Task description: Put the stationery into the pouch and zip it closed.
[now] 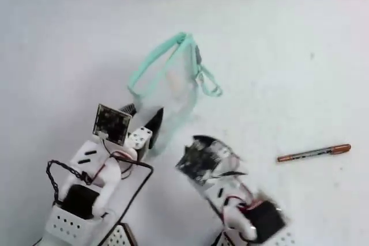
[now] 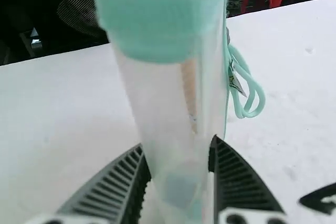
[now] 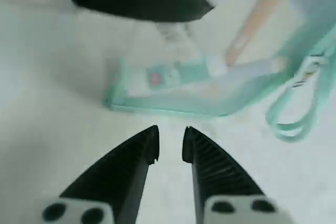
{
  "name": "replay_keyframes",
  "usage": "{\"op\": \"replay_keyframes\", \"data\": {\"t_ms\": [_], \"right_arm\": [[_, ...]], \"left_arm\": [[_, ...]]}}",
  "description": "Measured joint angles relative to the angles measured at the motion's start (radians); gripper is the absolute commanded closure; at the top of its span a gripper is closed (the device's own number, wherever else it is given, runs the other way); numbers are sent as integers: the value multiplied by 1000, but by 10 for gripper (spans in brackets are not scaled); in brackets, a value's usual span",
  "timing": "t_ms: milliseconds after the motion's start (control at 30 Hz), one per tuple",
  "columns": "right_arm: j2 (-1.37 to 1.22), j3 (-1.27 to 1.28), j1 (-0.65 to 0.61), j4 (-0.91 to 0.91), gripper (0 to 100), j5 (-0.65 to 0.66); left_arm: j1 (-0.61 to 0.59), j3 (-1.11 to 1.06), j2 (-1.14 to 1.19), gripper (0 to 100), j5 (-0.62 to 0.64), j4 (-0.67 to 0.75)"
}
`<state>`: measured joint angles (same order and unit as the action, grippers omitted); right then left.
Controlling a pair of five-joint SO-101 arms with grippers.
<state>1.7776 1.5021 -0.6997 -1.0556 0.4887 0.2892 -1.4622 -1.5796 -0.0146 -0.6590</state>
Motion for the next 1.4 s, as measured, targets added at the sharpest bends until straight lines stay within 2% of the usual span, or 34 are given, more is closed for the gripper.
{"op": "replay_keyframes", "data": {"t_ms": [133, 300, 667, 767, 867, 1400], "right_arm": [[-20, 167, -77, 97, 921, 0], [-15, 183, -158, 64, 918, 0], [-17, 183, -198, 40, 918, 0], [-17, 183, -189, 40, 918, 0], [-17, 183, -112, 41, 918, 0], [-17, 183, -89, 43, 920, 0]], "left_arm": [[0, 0, 0, 835, 0, 0], [0, 0, 0, 835, 0, 6], [0, -2, 0, 835, 0, 18], [0, -2, 0, 835, 0, 18], [0, -2, 0, 835, 0, 18], [0, -2, 0, 835, 0, 20]]}}
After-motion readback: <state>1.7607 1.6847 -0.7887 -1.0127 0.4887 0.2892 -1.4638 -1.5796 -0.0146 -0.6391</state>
